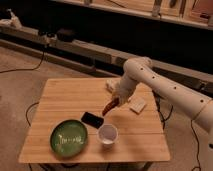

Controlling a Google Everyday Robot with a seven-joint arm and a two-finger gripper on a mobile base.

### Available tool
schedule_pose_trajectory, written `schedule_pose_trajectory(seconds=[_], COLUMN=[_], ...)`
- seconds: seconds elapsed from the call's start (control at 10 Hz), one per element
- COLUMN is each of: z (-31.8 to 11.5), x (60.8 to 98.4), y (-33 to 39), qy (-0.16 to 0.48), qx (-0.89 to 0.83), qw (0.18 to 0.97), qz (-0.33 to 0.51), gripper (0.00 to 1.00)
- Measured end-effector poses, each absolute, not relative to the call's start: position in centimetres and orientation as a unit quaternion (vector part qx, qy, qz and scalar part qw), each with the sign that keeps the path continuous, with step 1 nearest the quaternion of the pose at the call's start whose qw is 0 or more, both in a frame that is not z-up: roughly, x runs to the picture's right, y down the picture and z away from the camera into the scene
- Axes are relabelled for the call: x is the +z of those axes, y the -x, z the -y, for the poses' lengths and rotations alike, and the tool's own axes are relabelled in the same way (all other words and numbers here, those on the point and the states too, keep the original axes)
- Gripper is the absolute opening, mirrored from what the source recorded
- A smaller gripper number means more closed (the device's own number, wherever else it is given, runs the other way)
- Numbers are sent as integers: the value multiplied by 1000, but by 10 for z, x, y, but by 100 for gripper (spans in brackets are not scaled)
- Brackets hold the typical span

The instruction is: Place the pepper in the ceramic cup

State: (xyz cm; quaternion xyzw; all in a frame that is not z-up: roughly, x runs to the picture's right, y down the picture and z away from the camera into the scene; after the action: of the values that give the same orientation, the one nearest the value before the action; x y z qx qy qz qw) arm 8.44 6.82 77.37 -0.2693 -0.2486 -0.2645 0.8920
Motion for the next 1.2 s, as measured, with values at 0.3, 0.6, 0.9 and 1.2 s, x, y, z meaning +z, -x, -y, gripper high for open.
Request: schedule_pose_trajectory(seconds=[0.3, 0.6, 0.9, 1.2], z=[-69, -85, -97, -102], x=[745, 717, 711, 710], y=[-94, -96, -93, -79], qy=[285, 303, 305, 299], qx=[-304, -377, -412, -417], qw=[878, 851, 842, 845], qz=[234, 203, 169, 151], gripper=[14, 14, 14, 16])
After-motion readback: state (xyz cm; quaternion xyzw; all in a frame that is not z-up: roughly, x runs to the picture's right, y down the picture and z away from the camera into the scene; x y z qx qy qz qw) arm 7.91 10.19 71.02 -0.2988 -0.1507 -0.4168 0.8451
